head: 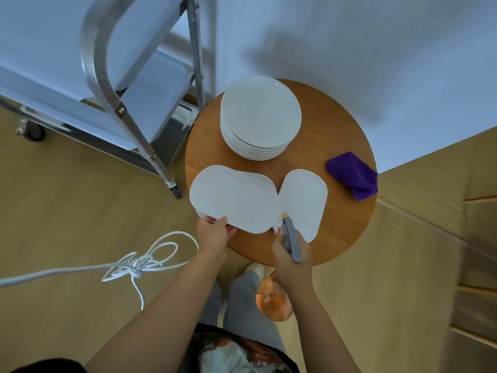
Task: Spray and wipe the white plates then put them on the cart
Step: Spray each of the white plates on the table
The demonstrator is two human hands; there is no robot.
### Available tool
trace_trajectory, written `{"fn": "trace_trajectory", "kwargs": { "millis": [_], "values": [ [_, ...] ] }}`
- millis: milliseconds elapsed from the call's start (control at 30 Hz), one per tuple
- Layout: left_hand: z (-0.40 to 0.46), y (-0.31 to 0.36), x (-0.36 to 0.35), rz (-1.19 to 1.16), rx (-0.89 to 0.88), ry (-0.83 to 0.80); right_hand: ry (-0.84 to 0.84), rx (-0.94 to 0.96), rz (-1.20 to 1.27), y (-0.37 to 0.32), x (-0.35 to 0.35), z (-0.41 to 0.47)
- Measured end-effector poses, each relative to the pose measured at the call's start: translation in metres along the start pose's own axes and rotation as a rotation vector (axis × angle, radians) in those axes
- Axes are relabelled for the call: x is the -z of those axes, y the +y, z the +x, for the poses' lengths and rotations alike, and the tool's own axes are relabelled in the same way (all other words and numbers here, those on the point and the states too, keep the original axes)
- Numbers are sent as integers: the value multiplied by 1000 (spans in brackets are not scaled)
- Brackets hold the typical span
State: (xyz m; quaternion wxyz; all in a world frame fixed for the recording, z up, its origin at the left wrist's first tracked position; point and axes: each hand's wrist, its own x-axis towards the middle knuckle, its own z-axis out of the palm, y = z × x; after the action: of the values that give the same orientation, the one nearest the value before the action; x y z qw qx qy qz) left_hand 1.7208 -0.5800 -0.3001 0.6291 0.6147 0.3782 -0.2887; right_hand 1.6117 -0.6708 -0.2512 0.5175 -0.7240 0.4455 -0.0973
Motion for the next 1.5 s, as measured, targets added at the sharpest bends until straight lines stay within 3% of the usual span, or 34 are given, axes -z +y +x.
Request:
{"fn": "trace_trajectory", "kwargs": {
  "millis": [133, 433, 533, 733, 867, 1067, 1267, 1500],
  "values": [
    [0, -7, 1, -66, 87, -64, 23, -18, -9, 1, 0, 2],
    [8, -8, -12, 331, 154, -65, 30, 19, 12, 7, 10, 1],
    [8, -6, -23, 453, 91, -87, 48, 1, 16, 13, 15, 2],
    [-7, -26, -58, 809, -41, -337, 90, -6, 18, 21, 32, 13],
    [-12, -33, -88, 1160, -350, -467, 104, -7, 24, 28, 45, 24],
    [-1, -13, -142, 1493, -769, -302, 63, -51, 59, 35, 65, 44],
    [24, -1, -175, 2013, -861, -60, -14, -18, 63, 35, 77, 70],
    [35, -15, -187, 2070, -764, 42, -96, -26, 26, 41, 83, 103]
  ]
}}
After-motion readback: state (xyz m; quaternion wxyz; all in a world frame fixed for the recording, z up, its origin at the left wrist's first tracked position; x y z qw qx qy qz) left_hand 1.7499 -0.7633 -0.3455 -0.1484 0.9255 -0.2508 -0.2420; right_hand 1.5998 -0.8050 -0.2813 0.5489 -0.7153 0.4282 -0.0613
